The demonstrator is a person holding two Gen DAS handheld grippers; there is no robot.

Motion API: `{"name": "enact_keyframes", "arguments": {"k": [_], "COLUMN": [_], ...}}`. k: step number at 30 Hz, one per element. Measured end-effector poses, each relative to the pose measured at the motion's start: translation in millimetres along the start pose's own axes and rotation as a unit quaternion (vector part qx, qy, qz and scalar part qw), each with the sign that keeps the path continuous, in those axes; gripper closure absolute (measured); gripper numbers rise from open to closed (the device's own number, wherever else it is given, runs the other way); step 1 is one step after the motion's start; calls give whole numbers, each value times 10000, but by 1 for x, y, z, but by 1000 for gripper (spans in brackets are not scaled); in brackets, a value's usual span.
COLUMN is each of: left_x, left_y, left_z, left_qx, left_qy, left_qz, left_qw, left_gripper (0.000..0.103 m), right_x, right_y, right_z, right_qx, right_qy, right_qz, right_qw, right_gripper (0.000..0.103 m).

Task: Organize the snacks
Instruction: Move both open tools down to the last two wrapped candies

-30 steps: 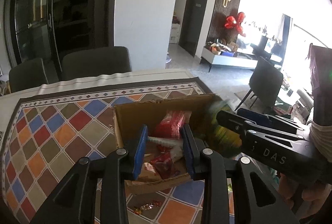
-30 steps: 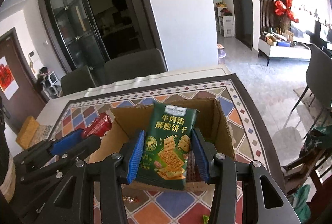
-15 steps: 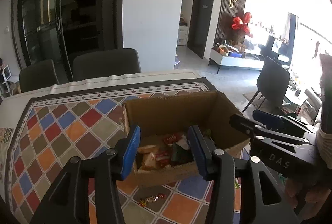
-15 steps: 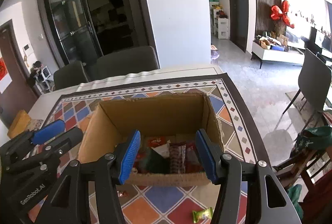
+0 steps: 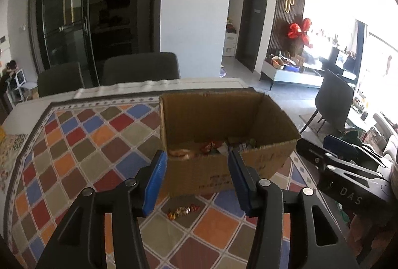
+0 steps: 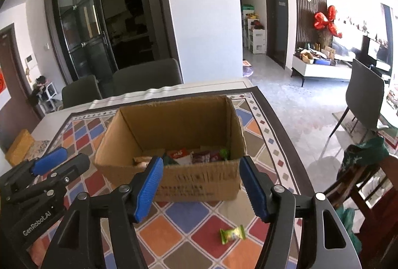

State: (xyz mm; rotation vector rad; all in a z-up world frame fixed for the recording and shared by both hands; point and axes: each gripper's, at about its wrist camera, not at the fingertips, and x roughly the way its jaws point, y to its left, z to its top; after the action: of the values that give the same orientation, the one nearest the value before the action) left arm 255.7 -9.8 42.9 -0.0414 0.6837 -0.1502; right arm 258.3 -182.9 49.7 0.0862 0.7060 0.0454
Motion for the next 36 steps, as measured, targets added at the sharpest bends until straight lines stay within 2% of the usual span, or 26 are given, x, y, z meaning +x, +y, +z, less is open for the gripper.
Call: {"name": "enact_keyframes", "arguments": {"k": [4,6,10,12,17,21,25,36], "left_x": [-10,-15,-20,-20,-15,-10,-12,20], "left_y": [0,1,4,6,7,9,6,8], "left_z": [-21,-34,-49,-58,-76,-91,-104,-114], "left_qx": [-78,-106,-137,-163,-79,-104,127,301], "left_qy": [-72,-126,-144,-111,-71,-125,-404,-222], "left_qz": [96,178,269,313,463,557,885,850], "left_qw": [9999,9997,9994,9993,9989,9983,9952,9957], "left_gripper": [48,47,45,41,40,40,38,38], "right_x": [-9,-13,-21,-22,-15,-9,-3,15], "right_y": [0,-1,-2,-3,-4,-6,-10,-14], "right_z": [-17,-27,-46,-55,-79,-95,-110,-128], "right_qx": [9,20,85,110,222,228,262,372], "right_qy": [-98,-181,-305,-290,-84,11,27,6], "right_qz": [-37,-116,-173,-170,-55,-279,-573,-905], "right_qw": [9999,9998,9993,9994,9997,9993,9980,9952], "right_gripper": [38,32,31,31,31,31,31,31]}}
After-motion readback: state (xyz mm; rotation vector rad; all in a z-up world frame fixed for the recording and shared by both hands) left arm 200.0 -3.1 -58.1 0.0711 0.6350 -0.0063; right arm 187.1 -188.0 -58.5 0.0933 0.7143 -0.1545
